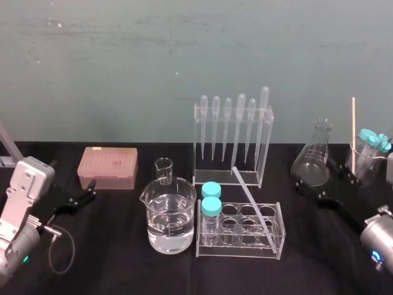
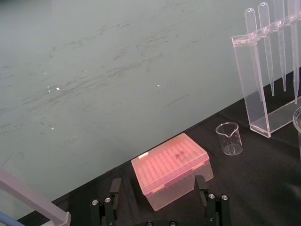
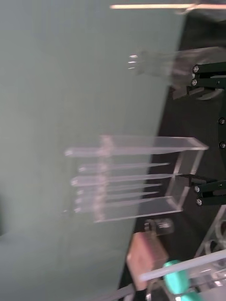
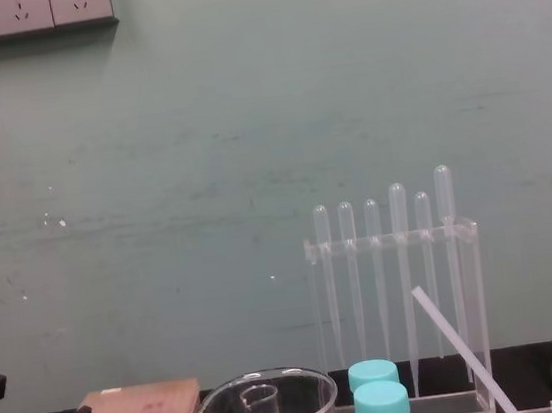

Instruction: Pick up the stirring rod with one hand, then place it down.

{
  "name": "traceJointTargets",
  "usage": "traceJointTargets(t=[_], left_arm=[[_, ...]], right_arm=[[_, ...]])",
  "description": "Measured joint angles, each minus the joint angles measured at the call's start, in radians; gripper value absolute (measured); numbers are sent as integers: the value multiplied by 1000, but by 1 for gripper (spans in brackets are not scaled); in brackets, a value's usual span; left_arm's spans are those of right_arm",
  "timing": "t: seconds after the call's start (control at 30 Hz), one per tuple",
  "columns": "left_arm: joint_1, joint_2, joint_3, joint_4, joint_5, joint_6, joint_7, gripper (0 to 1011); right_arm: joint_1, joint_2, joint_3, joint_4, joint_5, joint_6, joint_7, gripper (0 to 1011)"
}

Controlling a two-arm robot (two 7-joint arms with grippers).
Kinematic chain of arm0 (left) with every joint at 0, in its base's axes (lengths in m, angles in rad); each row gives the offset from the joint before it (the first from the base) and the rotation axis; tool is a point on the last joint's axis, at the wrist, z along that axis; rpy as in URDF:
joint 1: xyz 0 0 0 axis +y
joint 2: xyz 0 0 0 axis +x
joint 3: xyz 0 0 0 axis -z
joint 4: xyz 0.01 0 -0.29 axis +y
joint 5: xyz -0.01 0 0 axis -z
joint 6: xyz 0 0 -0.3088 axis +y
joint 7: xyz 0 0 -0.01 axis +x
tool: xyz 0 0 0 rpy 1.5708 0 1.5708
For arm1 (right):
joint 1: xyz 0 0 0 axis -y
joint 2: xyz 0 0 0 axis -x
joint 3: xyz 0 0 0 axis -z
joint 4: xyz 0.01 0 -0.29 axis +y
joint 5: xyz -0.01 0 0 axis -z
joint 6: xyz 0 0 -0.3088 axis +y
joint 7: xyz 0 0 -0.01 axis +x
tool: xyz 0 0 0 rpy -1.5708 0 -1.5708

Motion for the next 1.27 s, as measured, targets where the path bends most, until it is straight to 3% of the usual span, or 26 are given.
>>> traceJointTargets(t=[0.07, 1.27], left_arm=[[0, 0, 0, 0, 0, 0, 0, 1000], [0, 0, 0, 0, 0, 0, 0, 1000]], right_arm=[[-7, 1, 4, 0, 2, 22, -2, 1000], [-2, 1, 1, -1, 3, 5, -2, 1000]])
